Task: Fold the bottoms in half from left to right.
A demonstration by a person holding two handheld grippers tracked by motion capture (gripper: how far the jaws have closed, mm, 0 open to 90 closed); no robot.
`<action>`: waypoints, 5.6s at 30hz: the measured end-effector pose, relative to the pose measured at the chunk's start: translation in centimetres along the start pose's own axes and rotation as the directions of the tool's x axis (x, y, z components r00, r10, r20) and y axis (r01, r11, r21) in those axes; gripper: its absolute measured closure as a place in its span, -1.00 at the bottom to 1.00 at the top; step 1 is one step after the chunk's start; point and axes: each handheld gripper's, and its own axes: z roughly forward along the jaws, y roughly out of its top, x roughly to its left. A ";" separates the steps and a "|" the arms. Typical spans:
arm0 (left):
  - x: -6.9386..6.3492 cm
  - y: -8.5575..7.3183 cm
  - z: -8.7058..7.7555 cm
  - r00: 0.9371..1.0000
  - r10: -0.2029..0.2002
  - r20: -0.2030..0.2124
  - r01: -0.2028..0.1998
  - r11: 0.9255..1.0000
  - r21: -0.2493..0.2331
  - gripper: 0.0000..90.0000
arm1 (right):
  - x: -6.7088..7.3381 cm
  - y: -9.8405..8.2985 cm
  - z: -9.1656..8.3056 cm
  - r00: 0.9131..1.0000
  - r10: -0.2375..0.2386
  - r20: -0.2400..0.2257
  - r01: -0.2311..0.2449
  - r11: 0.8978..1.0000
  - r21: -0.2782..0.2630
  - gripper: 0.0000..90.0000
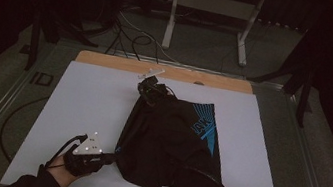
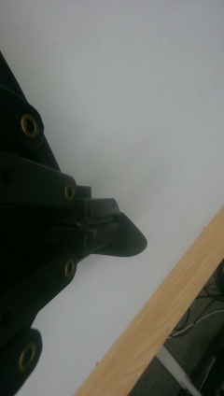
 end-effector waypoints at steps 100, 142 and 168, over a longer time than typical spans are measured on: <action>-6.8 13.2 12.5 0.944 0.234 0.234 -0.222 0.972 -0.077 0.89 | -12.9 -10.8 -13.2 0.964 0.161 0.211 -0.153 0.987 -0.056 0.96; -7.3 13.8 17.2 0.931 0.173 0.320 -0.169 0.985 -0.041 0.33 | -14.9 -16.1 -10.5 0.934 0.232 0.273 -0.241 0.971 -0.001 0.42; -4.0 12.5 13.6 0.972 0.079 0.219 -0.067 0.996 -0.063 -1.00 | -10.7 -17.0 -14.9 0.958 0.273 0.084 -0.268 0.961 -0.062 -0.76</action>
